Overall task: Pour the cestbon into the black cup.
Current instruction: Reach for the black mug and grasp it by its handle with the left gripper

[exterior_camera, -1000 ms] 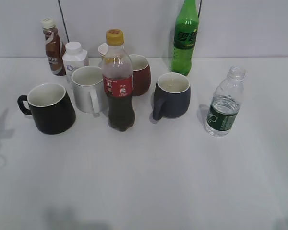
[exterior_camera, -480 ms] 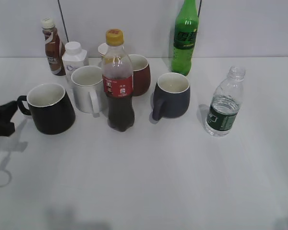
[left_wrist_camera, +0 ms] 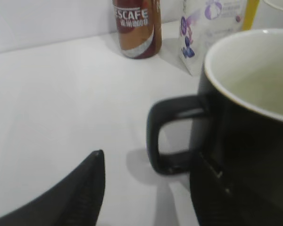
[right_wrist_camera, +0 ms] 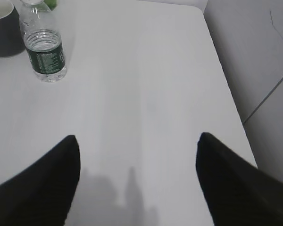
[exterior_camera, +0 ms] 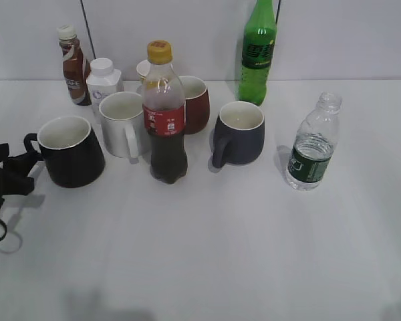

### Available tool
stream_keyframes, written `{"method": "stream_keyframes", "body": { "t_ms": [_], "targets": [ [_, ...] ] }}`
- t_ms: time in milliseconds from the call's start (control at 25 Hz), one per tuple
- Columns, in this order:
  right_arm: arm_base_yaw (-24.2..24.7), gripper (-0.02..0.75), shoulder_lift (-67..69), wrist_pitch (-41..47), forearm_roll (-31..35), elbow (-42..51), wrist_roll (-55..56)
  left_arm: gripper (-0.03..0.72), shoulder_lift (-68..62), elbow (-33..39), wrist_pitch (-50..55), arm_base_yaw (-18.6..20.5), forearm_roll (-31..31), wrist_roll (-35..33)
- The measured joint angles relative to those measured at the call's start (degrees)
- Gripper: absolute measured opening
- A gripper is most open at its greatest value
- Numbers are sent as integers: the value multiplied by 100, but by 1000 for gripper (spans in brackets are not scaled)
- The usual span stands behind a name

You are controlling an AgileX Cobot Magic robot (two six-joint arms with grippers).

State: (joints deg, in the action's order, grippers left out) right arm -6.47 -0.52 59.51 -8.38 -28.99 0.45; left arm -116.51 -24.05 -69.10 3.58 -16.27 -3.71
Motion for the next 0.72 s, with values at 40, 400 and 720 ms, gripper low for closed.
{"method": "stream_keyframes", "body": {
  "t_ms": [40, 400, 720],
  "targets": [
    [0, 589, 0, 0, 0, 0, 0, 437, -49, -74, -6, 0, -19, -4],
    [0, 589, 0, 0, 0, 0, 0, 363, -415, -617, -18, 5, -290, -16],
    [0, 589, 0, -2, 0, 0, 0, 72, -599, -795, -113, 11, -490, 70]
  ]
}}
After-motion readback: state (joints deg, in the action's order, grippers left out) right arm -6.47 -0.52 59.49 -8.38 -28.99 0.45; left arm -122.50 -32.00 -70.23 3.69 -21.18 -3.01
